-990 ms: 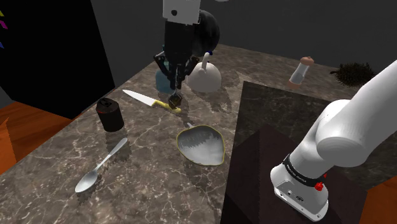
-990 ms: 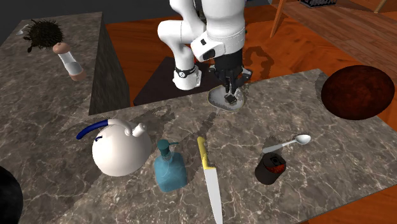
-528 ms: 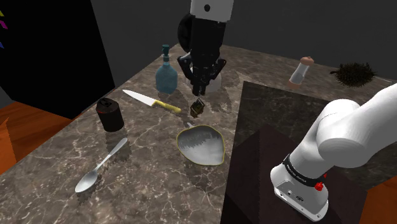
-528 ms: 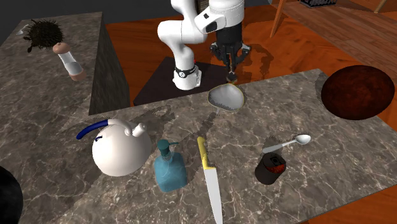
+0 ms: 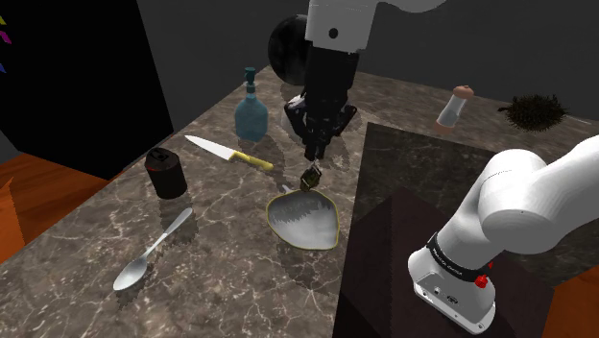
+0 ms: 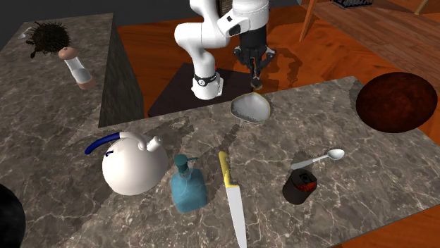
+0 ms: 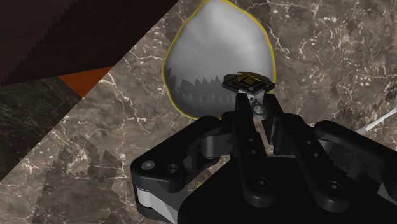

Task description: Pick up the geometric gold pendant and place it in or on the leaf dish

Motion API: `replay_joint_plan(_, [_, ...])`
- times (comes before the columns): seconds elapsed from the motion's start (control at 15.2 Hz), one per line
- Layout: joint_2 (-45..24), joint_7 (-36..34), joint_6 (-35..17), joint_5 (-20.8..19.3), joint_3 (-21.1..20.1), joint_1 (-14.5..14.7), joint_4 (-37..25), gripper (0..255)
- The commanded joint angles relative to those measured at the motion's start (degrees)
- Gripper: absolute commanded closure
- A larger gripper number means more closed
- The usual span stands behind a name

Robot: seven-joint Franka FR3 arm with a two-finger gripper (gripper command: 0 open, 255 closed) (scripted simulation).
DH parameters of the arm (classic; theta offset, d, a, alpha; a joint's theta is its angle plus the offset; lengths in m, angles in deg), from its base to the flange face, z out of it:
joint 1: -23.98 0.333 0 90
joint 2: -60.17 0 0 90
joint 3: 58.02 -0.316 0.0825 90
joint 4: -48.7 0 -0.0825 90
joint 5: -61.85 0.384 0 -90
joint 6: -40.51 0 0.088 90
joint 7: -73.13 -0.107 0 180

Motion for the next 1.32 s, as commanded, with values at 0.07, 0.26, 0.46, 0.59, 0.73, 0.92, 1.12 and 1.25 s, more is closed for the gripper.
replay_joint_plan(0.07, [-0.17, 0.46, -2.17, 0.34, -0.4, 0.09, 2.01, 255])
replay_joint_plan(0.26, [-0.39, 0.95, -4.44, 0.72, -0.81, 0.21, 4.1, 255])
replay_joint_plan(0.46, [-0.74, 1.45, -6.76, 1.12, -1.24, 0.32, 6.1, 255])
replay_joint_plan(0.59, [-1.05, 1.77, -8.32, 1.39, -1.54, 0.39, 7.39, 255])
replay_joint_plan(0.73, [-1.43, 2.1, -9.91, 1.68, -1.85, 0.47, 8.63, 255])
replay_joint_plan(0.92, [-2.1, 2.6, -12.32, 2.11, -2.32, 0.57, 10.39, 255])
replay_joint_plan(1.12, [-2.1, 2.6, -12.32, 2.11, -2.32, 0.57, 10.39, 255])
replay_joint_plan(1.25, [-2.1, 2.6, -12.32, 2.11, -2.33, 0.57, 10.39, 255])
